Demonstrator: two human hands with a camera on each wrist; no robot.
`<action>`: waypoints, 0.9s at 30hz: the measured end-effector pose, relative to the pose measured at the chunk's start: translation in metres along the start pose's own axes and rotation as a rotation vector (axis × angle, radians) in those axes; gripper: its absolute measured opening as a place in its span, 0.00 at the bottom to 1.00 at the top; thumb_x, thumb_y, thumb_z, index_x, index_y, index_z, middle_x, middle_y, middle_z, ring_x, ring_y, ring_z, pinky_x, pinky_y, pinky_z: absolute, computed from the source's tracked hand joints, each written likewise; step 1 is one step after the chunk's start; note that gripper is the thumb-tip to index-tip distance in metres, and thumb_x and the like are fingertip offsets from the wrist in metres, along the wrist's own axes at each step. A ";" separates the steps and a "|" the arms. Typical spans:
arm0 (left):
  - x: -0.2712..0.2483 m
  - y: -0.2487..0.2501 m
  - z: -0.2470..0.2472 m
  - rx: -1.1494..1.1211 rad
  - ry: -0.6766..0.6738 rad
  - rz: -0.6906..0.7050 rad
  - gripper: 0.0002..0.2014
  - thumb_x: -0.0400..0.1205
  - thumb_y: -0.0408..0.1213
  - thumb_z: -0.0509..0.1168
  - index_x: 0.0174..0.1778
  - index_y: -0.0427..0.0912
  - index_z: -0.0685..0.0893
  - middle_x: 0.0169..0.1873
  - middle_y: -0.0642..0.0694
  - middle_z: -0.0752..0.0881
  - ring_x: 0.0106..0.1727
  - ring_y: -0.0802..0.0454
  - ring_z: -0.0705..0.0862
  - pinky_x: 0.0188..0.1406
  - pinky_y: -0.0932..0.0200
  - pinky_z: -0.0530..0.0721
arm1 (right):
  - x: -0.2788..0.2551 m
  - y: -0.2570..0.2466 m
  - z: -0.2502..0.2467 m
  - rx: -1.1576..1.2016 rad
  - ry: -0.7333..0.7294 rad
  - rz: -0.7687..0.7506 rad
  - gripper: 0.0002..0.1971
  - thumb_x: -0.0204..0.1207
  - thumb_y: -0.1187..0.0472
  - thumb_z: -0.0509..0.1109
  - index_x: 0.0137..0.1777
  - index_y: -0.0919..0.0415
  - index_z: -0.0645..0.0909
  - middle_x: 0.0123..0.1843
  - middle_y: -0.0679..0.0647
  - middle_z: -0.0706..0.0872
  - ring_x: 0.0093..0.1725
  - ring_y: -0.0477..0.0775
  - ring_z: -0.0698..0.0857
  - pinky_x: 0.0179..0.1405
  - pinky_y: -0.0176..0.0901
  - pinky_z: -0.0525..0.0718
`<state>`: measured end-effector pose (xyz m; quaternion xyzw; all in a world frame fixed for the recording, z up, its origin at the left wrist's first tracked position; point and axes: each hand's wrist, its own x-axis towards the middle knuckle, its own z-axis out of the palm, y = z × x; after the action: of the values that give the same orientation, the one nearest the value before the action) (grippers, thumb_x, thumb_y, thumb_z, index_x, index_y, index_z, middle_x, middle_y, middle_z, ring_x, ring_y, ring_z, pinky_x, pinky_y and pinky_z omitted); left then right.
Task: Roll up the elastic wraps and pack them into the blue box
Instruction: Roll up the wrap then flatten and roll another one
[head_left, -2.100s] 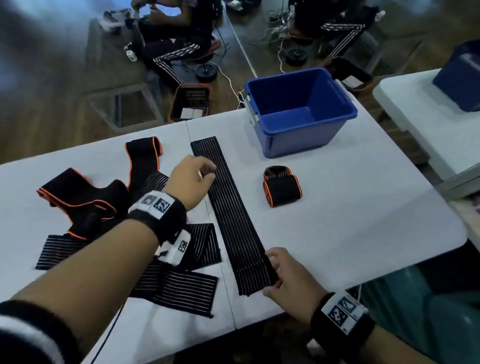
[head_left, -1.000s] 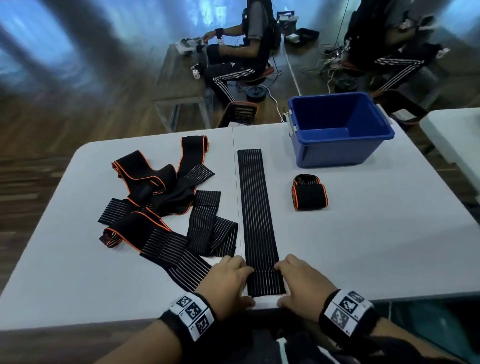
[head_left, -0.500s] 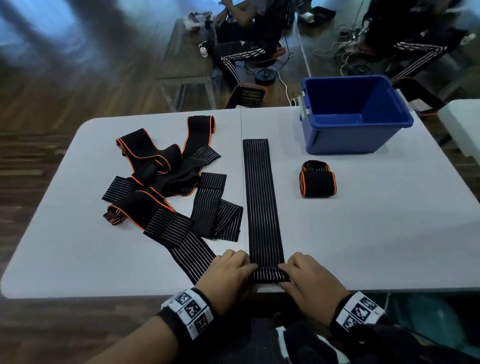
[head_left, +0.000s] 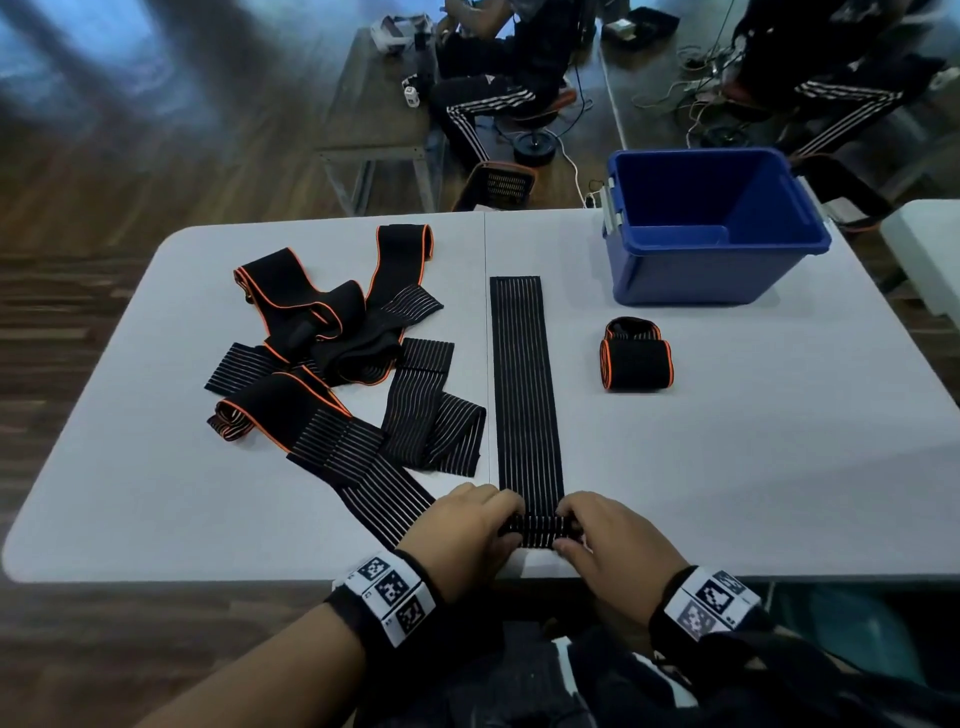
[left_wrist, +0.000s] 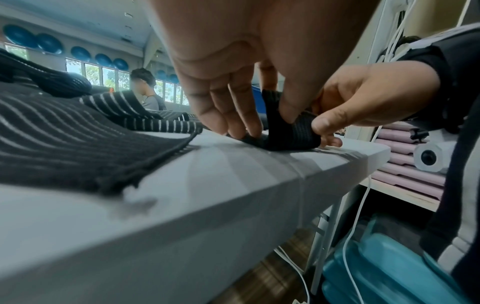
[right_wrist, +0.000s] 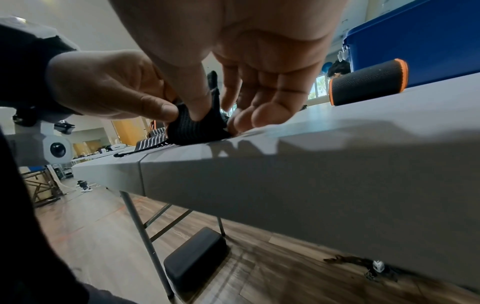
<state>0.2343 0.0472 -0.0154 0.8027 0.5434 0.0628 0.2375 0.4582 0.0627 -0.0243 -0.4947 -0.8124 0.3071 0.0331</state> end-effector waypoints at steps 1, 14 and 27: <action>0.001 0.001 0.000 -0.004 -0.011 -0.004 0.15 0.85 0.47 0.63 0.66 0.47 0.79 0.56 0.48 0.85 0.58 0.48 0.79 0.60 0.54 0.77 | 0.000 0.000 0.000 0.003 0.007 -0.007 0.14 0.83 0.49 0.65 0.65 0.50 0.75 0.58 0.43 0.79 0.53 0.43 0.76 0.50 0.33 0.70; 0.013 -0.003 0.006 -0.039 0.048 -0.053 0.14 0.85 0.46 0.63 0.66 0.50 0.79 0.59 0.50 0.81 0.58 0.50 0.79 0.60 0.54 0.79 | 0.017 -0.003 -0.007 0.020 0.011 -0.040 0.14 0.83 0.54 0.64 0.67 0.44 0.73 0.52 0.47 0.84 0.50 0.52 0.83 0.51 0.44 0.81; 0.030 -0.005 0.013 -0.026 0.011 -0.046 0.07 0.85 0.38 0.64 0.48 0.41 0.86 0.53 0.46 0.82 0.53 0.47 0.82 0.56 0.49 0.83 | 0.026 -0.010 -0.007 -0.103 0.058 -0.035 0.01 0.80 0.59 0.68 0.48 0.53 0.81 0.58 0.49 0.77 0.55 0.53 0.76 0.52 0.49 0.82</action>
<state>0.2473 0.0719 -0.0341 0.7864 0.5622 0.0687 0.2465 0.4398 0.0843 -0.0201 -0.4902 -0.8342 0.2499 0.0366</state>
